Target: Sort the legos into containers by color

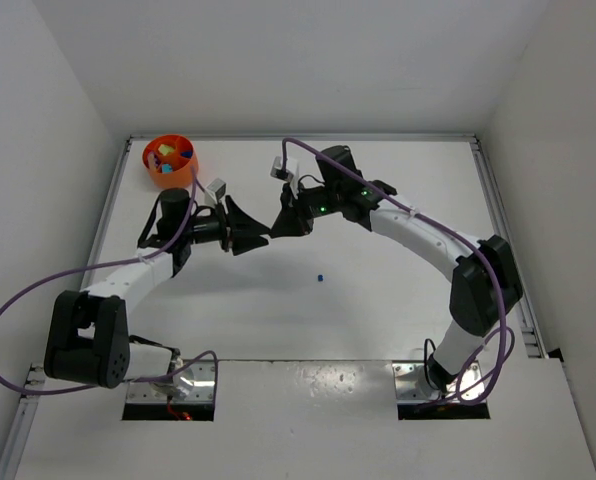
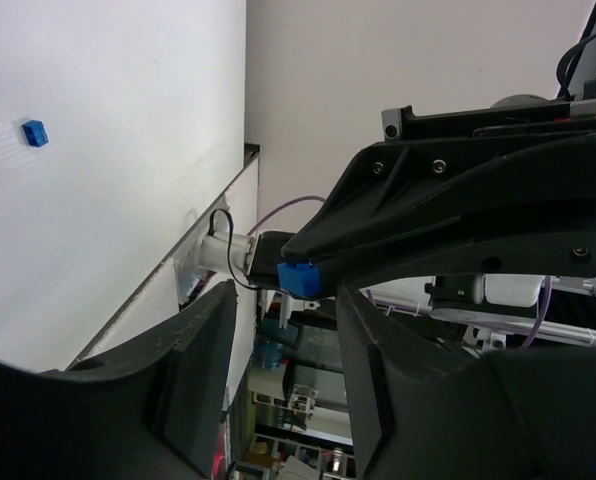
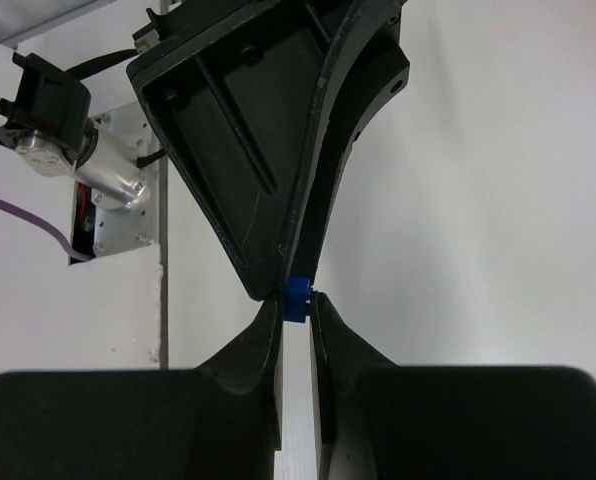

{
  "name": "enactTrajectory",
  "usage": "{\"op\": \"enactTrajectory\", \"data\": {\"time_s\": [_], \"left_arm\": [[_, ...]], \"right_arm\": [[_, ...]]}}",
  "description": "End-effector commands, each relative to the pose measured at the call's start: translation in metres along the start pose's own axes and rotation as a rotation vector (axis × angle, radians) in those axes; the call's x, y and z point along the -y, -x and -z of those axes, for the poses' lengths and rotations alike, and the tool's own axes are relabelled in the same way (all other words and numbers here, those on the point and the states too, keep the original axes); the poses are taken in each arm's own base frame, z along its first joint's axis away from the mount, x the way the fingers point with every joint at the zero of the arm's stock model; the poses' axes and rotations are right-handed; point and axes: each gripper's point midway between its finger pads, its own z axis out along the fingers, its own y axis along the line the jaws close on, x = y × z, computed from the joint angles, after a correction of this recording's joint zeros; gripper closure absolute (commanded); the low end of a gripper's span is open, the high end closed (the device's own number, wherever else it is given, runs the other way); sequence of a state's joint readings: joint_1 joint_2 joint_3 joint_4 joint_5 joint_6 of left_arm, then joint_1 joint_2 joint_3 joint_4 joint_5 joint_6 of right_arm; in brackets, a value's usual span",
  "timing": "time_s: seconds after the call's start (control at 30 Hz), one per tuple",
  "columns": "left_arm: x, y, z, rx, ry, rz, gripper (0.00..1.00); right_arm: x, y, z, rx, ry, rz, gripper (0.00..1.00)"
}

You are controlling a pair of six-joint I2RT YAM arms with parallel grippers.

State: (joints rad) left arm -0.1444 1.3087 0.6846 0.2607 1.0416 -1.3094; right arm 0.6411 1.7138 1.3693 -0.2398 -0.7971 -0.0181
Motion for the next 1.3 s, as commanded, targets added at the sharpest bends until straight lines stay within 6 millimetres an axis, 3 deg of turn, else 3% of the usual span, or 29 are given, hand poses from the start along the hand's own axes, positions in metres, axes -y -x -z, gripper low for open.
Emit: {"op": "enactTrajectory", "data": {"time_s": [0.0,0.47,0.63,0.83,1.13,1.27], "left_arm": [[0.002,0.006,-0.005,0.004,-0.015,0.015,0.5],[0.0,0.025,0.003,0.048,-0.015,0.027,0.52],[0.001,0.023,0.004,0.047,-0.012,0.024,0.46],[0.005,0.023,0.005,0.048,-0.015,0.008,0.46],[0.003,0.017,0.007,0.037,-0.01,-0.009,0.49],[0.001,0.014,0.008,0.035,-0.006,-0.001,0.44]], "right_arm": [[-0.02,0.027,-0.008,0.074,0.095,0.08,1.0],[-0.031,0.006,-0.013,0.028,0.107,0.077,1.0],[-0.033,0.009,-0.011,0.034,0.106,0.083,1.0],[-0.031,0.009,-0.011,0.033,0.097,0.083,1.0],[-0.014,0.008,-0.008,0.026,0.014,0.087,1.0],[-0.005,0.007,-0.007,0.019,-0.033,0.087,1.0]]}}
